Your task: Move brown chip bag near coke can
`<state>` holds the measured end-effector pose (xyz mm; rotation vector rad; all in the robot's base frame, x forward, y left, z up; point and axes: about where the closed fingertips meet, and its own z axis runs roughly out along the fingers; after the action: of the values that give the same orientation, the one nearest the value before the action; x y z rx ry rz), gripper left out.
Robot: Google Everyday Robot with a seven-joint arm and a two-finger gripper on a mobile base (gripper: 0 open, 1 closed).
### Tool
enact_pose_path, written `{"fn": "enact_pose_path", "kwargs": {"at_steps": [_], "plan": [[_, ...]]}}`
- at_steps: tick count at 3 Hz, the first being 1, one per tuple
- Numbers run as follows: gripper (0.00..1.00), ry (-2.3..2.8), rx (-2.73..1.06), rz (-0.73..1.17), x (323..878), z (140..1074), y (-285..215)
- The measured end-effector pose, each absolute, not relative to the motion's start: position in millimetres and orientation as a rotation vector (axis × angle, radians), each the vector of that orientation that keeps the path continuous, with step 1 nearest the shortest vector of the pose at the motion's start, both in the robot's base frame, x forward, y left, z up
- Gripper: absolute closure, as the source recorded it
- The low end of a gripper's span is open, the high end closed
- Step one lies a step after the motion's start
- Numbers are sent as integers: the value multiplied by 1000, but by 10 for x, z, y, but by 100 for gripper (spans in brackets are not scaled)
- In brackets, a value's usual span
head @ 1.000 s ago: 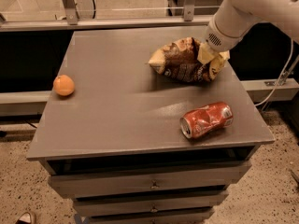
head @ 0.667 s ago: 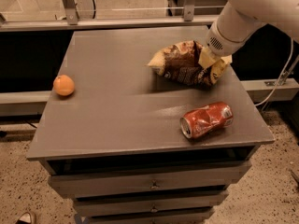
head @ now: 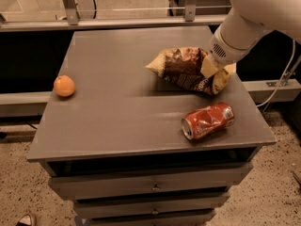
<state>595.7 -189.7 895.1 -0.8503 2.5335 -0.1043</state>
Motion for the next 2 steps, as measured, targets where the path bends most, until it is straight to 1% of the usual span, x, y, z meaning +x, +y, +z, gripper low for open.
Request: {"fn": "enact_pose_path", "kwargs": {"at_steps": [2], "plan": [[5, 2522, -826, -112, 5810, 9111, -1877]]}}
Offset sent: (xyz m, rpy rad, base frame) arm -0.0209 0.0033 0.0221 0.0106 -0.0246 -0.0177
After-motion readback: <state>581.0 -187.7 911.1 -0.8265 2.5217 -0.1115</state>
